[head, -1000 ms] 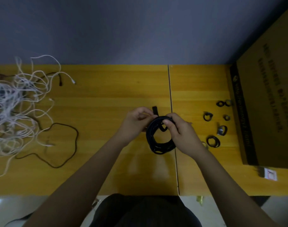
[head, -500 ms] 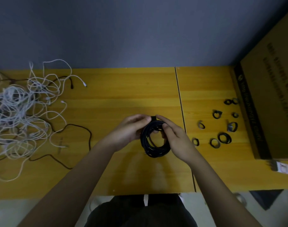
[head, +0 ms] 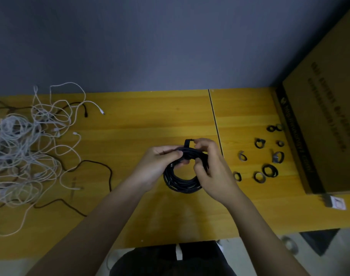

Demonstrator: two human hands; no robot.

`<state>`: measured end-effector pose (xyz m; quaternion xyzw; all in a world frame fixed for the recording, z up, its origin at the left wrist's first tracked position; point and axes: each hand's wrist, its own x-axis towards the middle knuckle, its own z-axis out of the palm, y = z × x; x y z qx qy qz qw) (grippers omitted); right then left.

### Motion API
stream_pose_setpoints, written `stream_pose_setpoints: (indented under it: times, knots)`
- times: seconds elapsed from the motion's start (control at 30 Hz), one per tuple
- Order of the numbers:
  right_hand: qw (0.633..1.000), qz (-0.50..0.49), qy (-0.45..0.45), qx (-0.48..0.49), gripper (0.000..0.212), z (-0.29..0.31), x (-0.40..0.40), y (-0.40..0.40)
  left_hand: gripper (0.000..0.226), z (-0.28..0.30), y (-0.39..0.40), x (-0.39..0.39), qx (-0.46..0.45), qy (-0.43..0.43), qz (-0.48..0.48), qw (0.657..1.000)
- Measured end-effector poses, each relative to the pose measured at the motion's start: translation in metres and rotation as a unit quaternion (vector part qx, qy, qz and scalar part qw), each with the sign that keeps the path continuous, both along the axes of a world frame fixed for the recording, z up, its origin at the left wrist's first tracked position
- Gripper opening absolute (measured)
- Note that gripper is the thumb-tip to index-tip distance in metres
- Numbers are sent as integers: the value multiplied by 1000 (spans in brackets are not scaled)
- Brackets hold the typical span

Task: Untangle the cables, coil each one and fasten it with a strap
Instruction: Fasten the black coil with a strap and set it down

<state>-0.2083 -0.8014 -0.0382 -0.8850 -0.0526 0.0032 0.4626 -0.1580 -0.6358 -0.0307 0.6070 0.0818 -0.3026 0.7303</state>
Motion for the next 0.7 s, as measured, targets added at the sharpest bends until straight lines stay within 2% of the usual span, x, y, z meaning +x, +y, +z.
stream_pose_setpoints:
  times: [0.17, 0.33, 0.43, 0.57, 0.7]
  knots:
    - [994, -17, -91, -50, 10, 10, 3, 0, 18, 9, -1, -1, 37, -48, -33, 998]
    - [991, -104, -79, 34, 4, 16, 2, 6, 22, 20, -6, -4, 96, -146, -82, 981]
    - [981, -155, -107, 37, 5, 14, -1, 13, 26, 25, -13, -4, 142, -209, -115, 961]
    - [970, -205, -125, 38, 7, 5, -6, 18, 23, 25, -16, -6, 166, -235, -170, 942]
    - [969, -206, -130, 52, 9, 4, -8, 15, 20, 22, -18, -6, 178, -259, -195, 929]
